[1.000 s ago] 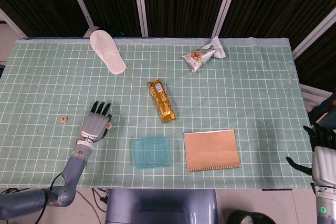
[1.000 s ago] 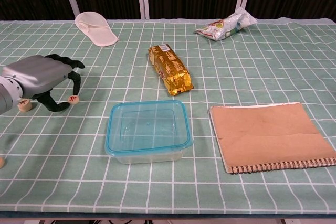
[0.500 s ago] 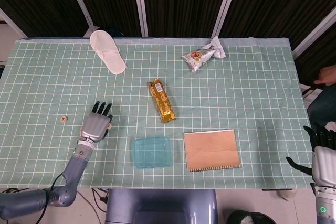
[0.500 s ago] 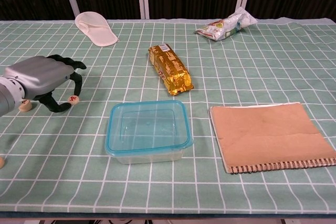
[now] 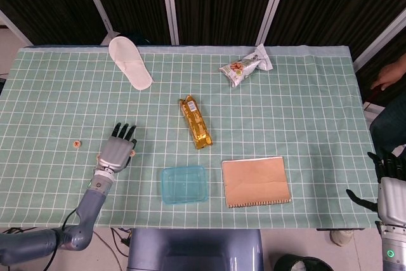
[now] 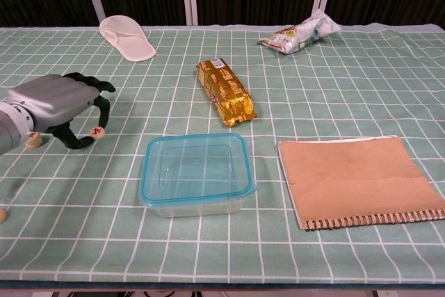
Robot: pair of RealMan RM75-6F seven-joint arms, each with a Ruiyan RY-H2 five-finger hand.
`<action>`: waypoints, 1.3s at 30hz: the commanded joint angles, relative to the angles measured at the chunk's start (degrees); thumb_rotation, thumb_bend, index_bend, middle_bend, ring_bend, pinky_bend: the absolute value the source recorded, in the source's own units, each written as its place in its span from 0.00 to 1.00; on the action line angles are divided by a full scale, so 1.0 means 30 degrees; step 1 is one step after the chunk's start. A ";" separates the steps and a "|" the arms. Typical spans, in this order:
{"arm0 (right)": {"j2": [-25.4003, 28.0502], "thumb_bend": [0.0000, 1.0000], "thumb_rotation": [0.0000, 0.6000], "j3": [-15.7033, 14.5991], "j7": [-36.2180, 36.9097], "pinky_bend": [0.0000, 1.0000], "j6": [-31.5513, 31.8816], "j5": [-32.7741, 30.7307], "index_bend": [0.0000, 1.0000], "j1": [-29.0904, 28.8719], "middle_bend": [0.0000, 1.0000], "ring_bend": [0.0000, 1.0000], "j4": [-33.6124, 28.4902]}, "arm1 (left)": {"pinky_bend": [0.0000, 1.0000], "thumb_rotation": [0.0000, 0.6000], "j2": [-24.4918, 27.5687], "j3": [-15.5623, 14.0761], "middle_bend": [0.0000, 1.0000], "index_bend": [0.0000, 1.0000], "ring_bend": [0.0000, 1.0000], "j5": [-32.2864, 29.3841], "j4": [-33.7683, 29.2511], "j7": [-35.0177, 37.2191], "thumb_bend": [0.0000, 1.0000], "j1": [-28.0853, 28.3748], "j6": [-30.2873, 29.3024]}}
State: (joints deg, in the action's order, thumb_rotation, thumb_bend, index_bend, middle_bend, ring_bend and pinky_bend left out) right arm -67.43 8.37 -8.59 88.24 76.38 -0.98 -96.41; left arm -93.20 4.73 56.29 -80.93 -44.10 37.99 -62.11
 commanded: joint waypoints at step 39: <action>-0.0046 0.20 1.00 -0.0063 -0.0271 0.00 0.0005 -0.0024 0.15 0.0018 0.07 0.07 -0.0129 | 0.06 1.00 0.3640 -0.1481 0.07 0.49 0.00 0.3466 0.0223 0.4430 0.35 -0.3034 -0.1009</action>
State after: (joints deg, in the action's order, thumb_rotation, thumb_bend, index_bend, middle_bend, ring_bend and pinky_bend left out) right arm -67.57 8.18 -9.40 88.25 76.31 -0.93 -96.79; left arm -82.24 0.26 66.66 -80.29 -30.77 28.90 -65.16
